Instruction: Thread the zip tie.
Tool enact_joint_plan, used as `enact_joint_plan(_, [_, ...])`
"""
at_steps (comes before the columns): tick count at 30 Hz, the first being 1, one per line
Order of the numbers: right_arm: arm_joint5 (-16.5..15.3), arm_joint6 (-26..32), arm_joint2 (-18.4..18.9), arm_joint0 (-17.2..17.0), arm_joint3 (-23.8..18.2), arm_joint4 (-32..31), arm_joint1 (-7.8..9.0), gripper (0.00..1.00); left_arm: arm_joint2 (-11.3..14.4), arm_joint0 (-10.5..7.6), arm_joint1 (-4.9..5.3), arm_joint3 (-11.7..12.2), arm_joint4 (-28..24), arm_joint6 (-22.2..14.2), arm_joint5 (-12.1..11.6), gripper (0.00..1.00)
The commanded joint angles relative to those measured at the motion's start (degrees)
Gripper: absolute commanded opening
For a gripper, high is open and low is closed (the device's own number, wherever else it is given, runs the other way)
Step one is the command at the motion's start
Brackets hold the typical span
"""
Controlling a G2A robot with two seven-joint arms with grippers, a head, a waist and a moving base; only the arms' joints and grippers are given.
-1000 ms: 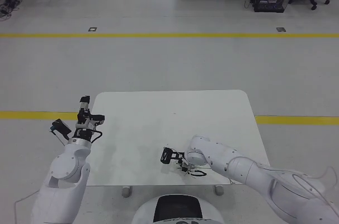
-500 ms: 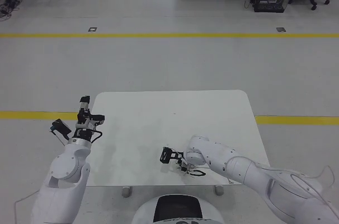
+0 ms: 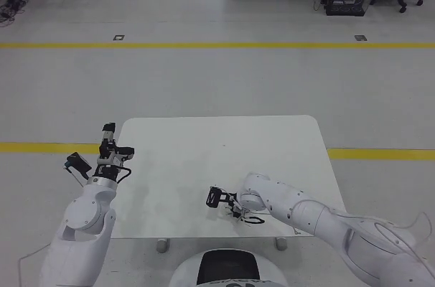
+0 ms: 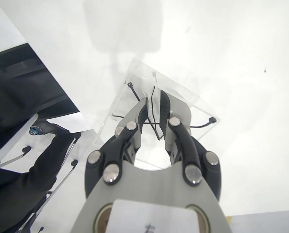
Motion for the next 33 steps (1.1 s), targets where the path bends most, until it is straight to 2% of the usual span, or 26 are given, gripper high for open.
enact_joint_plan(1, [0.0,-0.3,0.1,-0.1,-0.1,-0.4,0.05,0.20,0.0,0.00,0.00,0.0,0.0,0.0,0.0,1.00])
enact_joint_plan(19, [0.0,0.7,0.9,-0.4,1.5,0.4,-0.53,0.17,0.0,0.00,0.00,0.0,0.0,0.0,0.0,1.00])
enact_joint_plan(31, [0.0,0.7,0.9,-0.2,3.4,2.5,-1.14,0.00,0.0,0.00,0.00,0.0,0.0,0.0,0.0,1.00])
enact_joint_plan(33, [0.0,0.6,0.8,-0.1,3.4,2.6,-1.13,0.00,0.0,0.00,0.00,0.0,0.0,0.0,0.0,1.00])
